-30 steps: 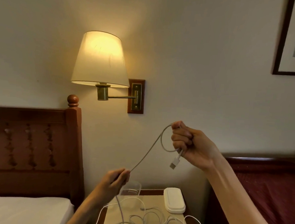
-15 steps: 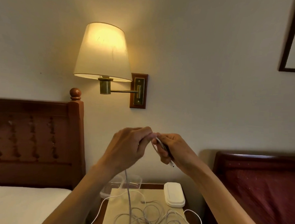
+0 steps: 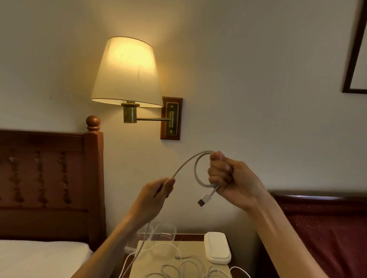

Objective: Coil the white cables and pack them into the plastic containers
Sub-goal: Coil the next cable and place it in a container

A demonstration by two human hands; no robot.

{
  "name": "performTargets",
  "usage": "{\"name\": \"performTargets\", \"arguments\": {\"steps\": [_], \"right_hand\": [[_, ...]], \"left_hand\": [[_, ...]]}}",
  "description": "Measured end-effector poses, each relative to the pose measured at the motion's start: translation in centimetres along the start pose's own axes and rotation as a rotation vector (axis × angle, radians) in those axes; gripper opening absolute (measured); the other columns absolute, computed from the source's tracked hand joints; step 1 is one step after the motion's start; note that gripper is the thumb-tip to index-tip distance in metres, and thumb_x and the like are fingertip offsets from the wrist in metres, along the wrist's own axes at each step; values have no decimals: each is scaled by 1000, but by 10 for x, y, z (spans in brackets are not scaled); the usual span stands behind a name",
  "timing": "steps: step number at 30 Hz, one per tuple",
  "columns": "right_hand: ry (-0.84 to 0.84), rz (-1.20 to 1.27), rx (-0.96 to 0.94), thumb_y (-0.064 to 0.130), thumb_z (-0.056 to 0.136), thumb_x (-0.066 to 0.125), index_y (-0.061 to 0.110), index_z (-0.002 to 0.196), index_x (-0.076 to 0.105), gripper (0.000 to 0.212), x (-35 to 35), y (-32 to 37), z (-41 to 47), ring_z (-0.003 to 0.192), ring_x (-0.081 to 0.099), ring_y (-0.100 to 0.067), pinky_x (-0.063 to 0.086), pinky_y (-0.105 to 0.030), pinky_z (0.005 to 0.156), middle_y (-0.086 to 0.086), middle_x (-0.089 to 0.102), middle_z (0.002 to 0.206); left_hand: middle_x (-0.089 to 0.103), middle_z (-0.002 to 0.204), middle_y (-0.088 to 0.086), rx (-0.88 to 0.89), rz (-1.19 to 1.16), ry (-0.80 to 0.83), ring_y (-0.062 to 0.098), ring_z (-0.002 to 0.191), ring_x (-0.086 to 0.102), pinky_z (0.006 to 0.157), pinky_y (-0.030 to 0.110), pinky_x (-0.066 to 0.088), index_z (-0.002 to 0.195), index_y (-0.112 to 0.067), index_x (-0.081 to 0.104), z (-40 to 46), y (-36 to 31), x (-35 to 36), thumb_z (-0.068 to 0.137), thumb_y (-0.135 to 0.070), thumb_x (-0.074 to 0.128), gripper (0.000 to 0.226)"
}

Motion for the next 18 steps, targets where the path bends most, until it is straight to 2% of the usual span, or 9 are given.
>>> {"name": "performTargets", "arguments": {"steps": [2,4,6,8,10,12,15,18], "right_hand": [[28,45,-32,22,102,35,12,76,53,33,-1,18,-3,43,22,-6,29,-18,41,7,34,50],[5,-32,-64,24,101,37,12,77,52,31,-4,30,-6,42,30,-6,33,-17,41,7,35,51],[-64,-222,-89,25,101,37,13,78,51,30,-10,30,-4,42,35,-6,36,-17,43,6,39,54],[-129,-478,-108,26,103,36,12,80,53,32,-18,21,2,47,45,-9,43,-19,48,0,50,59],[-162,-721,-124,26,105,35,8,85,56,34,-22,8,6,56,59,-16,51,-24,56,-7,63,67],[-154,-897,-115,26,105,35,5,87,57,35,-24,-6,5,62,66,-19,55,-26,61,-11,70,73],[-83,-1066,-89,30,103,36,6,88,61,38,-23,-23,1,59,66,-18,55,-26,64,-8,70,69],[-33,-995,-76,32,103,34,10,84,61,40,-21,-36,-1,50,53,-15,48,-25,59,-4,58,57]], "left_hand": [[49,61,-5,-110,-27,22,8,56,42,54,27,35,70,-23,57,-26,39,6,100,-31,43,34],[54,63,-7,-206,53,70,7,58,47,57,31,40,74,-28,60,-49,61,13,96,-53,42,37],[55,63,-12,-222,211,241,2,61,50,62,33,45,69,-30,58,-57,51,25,86,-73,38,51],[54,64,-12,-167,326,513,2,61,47,62,31,42,63,-29,55,-55,15,41,91,-64,43,46],[50,59,-7,-37,318,607,8,54,42,55,30,35,62,-21,54,-45,-30,43,95,-52,47,46],[44,52,-6,123,246,483,11,46,38,48,27,29,61,-16,54,-31,-68,30,98,-45,46,47],[41,49,-15,271,196,257,8,39,38,45,17,28,66,-30,53,-10,-91,4,100,-37,45,35],[44,50,-10,323,294,64,12,41,42,45,20,31,67,-22,53,7,-82,-11,101,-37,45,38]]}}
Point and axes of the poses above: each hand's wrist, its own z-axis towards the middle knuckle, its own x-axis out of the palm, y = z × x, the point moved 5 cm from there along z, towards the middle knuckle
